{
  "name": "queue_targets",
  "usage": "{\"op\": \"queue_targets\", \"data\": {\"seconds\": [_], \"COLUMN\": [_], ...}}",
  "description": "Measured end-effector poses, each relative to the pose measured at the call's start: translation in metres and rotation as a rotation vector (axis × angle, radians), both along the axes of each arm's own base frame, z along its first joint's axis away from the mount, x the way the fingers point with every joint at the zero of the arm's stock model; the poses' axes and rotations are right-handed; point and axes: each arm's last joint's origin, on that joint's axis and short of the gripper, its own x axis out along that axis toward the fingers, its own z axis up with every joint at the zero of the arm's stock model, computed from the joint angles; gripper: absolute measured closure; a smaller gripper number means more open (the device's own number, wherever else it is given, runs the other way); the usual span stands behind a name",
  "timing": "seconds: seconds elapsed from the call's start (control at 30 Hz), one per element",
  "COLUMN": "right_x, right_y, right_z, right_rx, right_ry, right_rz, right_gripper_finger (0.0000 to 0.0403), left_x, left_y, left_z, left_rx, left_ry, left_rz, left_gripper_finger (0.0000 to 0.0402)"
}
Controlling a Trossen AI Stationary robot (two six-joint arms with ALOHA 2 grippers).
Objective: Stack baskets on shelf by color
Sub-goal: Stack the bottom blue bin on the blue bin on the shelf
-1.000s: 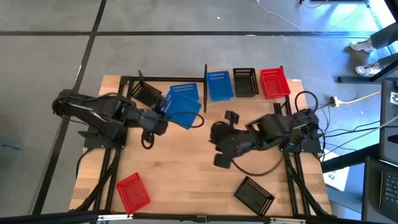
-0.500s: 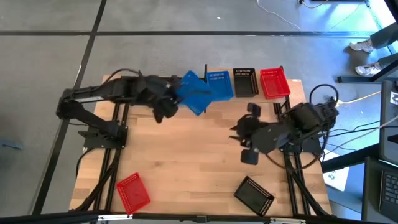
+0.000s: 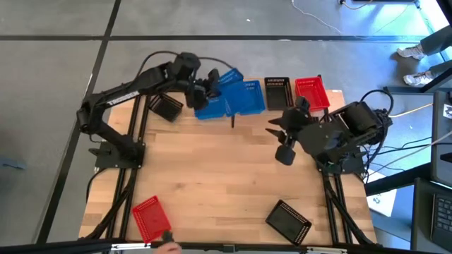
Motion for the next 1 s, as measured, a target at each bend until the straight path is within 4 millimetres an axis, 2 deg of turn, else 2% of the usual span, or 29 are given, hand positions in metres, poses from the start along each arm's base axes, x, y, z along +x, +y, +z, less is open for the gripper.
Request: {"op": "queue_targets", "data": {"seconds": [0.2, 0.3, 0.6, 1.0], "right_x": [0.008, 0.006, 0.008, 0.009], "right_y": [-0.016, -0.024, -0.039, -0.044], "right_z": [-0.005, -0.005, -0.004, -0.004], "right_rx": [0.053, -0.003, -0.061, -0.057], "right_ry": [-0.04, -0.074, -0.093, -0.09], "right_rz": [-0.181, -0.295, -0.393, -0.409], "right_gripper_finger": [0.0293, 0.0292, 0.0293, 0.0293], "left_x": [0.013, 0.02, 0.036, 0.038], "left_y": [0.032, 0.041, 0.051, 0.054], "left_z": [-0.018, -0.025, -0.044, -0.049], "left_rx": [0.024, 0.052, 0.061, 0.042], "left_ry": [-0.019, -0.016, -0.003, 0.009], "left_rz": [-0.043, -0.07, -0.083, -0.082], "left_gripper_finger": [0.0401, 0.0401, 0.0401, 0.0401]}}
